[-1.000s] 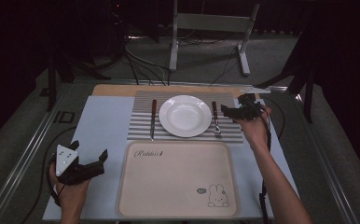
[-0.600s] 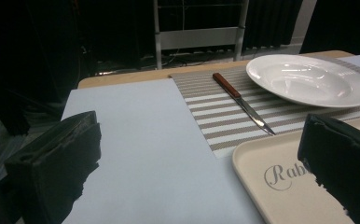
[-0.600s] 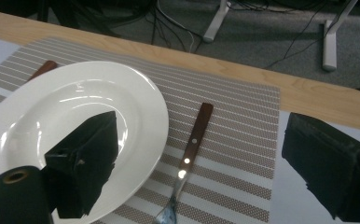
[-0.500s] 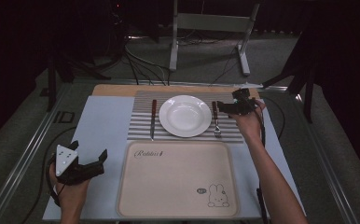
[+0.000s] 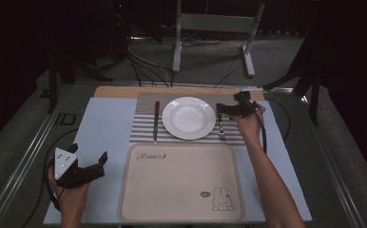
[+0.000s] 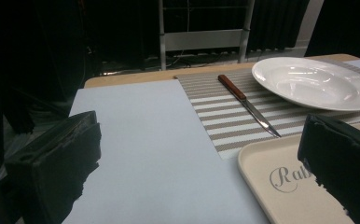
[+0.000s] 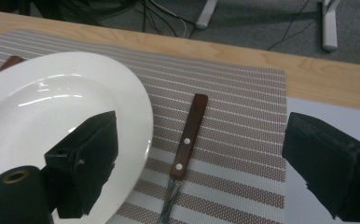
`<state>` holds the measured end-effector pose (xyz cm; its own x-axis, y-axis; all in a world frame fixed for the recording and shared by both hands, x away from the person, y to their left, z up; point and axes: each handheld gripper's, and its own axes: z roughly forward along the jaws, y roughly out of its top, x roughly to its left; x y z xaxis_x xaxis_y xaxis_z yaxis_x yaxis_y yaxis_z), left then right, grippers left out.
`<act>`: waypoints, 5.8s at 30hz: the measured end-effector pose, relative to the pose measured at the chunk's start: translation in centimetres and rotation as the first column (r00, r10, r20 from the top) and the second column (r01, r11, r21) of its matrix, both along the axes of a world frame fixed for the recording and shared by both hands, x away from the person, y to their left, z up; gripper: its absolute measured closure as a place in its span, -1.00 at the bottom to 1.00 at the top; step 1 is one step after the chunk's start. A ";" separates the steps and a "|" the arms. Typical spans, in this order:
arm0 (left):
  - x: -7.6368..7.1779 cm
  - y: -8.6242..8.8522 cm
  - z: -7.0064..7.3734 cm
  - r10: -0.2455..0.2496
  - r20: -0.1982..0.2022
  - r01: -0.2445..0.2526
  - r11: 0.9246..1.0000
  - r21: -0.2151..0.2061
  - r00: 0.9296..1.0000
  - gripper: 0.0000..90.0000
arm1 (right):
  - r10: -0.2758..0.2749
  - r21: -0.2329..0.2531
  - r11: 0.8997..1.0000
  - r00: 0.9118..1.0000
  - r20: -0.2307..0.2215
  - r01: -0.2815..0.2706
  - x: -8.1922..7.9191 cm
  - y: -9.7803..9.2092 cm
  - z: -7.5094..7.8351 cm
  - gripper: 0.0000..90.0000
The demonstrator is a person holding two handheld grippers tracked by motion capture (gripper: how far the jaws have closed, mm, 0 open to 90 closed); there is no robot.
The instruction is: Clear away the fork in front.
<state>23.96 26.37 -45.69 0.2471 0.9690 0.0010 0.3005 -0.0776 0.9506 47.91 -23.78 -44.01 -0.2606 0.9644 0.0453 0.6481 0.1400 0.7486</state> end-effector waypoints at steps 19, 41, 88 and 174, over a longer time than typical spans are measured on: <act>0.0 0.2 -0.1 0.003 -0.002 -0.003 1.000 -0.008 1.000 -1.00 | -0.055 -0.035 0.998 0.991 -0.124 0.051 1.5 0.1 -3.4 -0.71; 0.0 0.6 -0.1 0.017 -0.002 -0.017 0.999 -0.032 1.000 -1.00 | -0.081 -0.024 0.997 0.976 -0.200 0.078 2.8 0.7 -6.1 -0.10; 0.3 0.3 -0.3 0.005 -0.015 -0.006 1.000 -0.026 1.000 -1.00 | 0.017 -0.061 0.997 0.939 -0.343 -0.040 1.0 -0.5 -5.2 0.74; 10.2 -19.1 4.4 -0.404 -0.102 0.383 0.907 -0.176 0.909 -0.23 | 0.388 0.102 0.904 0.896 0.216 -0.416 -14.6 9.0 0.8 0.74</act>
<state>34.19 7.22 -41.34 0.5963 0.7789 -0.1944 0.3988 -0.0772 0.9138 33.35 -14.76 -43.25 -0.6415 0.7622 0.0861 0.4061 0.2422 0.8811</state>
